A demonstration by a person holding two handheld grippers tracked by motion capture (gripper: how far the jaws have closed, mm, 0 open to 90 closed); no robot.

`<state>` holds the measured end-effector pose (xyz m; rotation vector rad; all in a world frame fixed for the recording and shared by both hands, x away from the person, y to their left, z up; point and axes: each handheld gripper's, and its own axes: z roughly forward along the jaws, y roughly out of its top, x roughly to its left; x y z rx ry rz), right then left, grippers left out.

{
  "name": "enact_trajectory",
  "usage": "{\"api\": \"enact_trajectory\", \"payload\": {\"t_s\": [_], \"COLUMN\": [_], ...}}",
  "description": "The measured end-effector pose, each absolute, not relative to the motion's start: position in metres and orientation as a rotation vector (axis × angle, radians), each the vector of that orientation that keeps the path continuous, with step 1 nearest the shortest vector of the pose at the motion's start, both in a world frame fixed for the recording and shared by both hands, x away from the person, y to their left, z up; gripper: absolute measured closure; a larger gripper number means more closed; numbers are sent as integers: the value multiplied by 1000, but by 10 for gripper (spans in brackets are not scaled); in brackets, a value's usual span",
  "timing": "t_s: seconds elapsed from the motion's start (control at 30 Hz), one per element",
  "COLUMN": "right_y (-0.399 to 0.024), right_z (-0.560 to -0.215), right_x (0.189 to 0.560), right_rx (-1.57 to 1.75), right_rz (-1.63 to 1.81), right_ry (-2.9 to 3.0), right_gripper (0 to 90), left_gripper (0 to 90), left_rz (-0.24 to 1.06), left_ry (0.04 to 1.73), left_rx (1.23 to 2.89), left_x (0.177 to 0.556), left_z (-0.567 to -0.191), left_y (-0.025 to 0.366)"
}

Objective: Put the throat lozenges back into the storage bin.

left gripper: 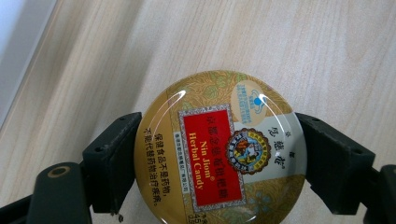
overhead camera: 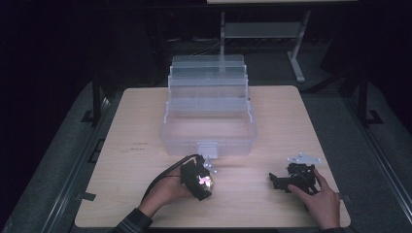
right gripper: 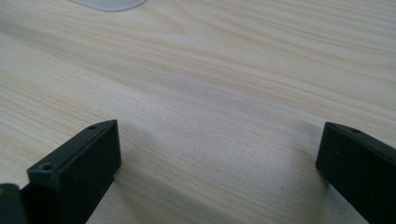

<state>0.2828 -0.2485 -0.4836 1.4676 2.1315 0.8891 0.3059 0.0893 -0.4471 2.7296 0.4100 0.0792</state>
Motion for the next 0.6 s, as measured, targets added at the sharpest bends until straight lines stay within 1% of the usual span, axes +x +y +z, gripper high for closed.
{"api": "enact_trajectory", "payload": {"t_s": [0.6], "right_y": [-248], "right_z": [-484], "right_x": [283], "right_rx": [1468], "right_rz": [889], "right_ry": [2132], "right_gripper": [0], "left_gripper": [195], "left_rz": [66], "left_ry": [422], "left_rx": [2728], "left_x": [306], "left_z": [-445], "left_y": [93]}}
